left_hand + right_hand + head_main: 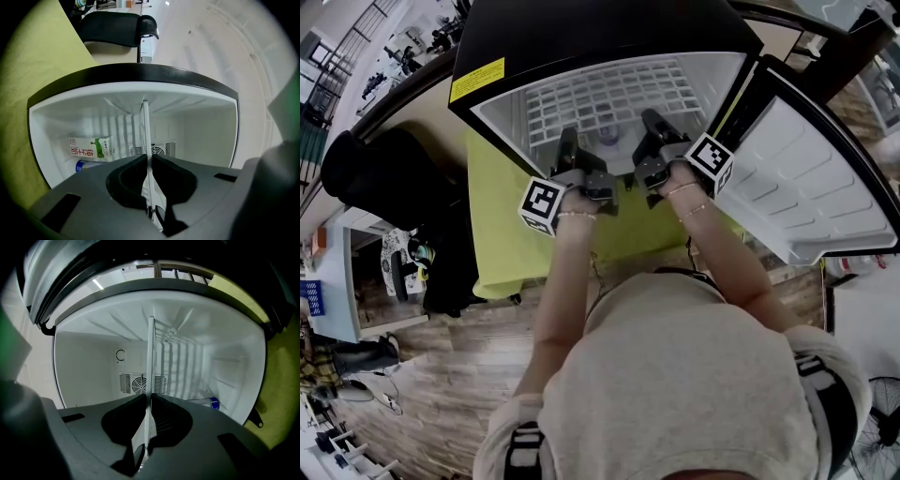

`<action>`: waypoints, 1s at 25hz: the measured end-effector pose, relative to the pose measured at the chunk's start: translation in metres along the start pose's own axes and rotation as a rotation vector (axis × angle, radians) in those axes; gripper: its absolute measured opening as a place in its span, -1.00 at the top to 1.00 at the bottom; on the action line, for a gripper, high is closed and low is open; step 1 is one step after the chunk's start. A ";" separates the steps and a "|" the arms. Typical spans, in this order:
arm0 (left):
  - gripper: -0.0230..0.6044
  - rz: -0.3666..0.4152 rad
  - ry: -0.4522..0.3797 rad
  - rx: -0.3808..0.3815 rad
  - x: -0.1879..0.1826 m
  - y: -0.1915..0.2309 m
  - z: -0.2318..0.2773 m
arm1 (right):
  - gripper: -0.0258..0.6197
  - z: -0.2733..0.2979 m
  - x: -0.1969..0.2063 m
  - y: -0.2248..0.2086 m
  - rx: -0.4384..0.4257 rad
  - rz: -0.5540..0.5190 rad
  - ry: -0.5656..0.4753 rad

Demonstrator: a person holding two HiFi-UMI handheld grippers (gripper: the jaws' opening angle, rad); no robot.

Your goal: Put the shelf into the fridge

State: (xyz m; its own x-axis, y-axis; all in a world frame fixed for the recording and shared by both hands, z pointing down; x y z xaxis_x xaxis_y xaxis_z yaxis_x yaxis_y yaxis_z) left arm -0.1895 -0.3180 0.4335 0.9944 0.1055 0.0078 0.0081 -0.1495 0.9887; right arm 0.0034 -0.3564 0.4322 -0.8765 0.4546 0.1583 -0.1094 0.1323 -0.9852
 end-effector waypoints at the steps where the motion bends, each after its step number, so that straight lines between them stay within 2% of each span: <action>1: 0.81 0.002 0.002 -0.004 0.001 -0.001 -0.001 | 0.81 0.000 0.000 0.000 0.002 -0.001 -0.004; 5: 0.73 0.005 0.012 -0.004 0.002 -0.004 -0.005 | 0.81 -0.004 0.000 0.002 0.008 -0.008 -0.007; 11: 0.72 0.010 0.031 0.014 0.007 -0.011 -0.018 | 0.80 -0.023 0.002 0.006 -0.001 0.014 -0.021; 18: 0.93 -0.023 0.062 0.068 0.014 -0.025 -0.037 | 0.80 -0.041 0.009 0.014 -0.031 0.008 -0.018; 25: 0.93 -0.024 0.128 0.106 0.026 -0.037 -0.056 | 0.93 -0.058 0.027 0.022 -0.069 -0.025 0.038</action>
State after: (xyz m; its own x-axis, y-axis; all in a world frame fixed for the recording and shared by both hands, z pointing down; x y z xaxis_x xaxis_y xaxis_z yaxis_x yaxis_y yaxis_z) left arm -0.1697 -0.2545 0.4055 0.9722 0.2339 0.0100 0.0496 -0.2475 0.9676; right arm 0.0046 -0.2907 0.4188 -0.8554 0.4831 0.1867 -0.0977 0.2036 -0.9742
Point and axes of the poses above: the fingertips, and each gripper's own axes: z forward along the fingers, y to its left, x out of its underside, the point moved 3 cm from there along -z, backward along the fingers, and after that the axes turned 4 degrees about -z, right-handed, at the moved point
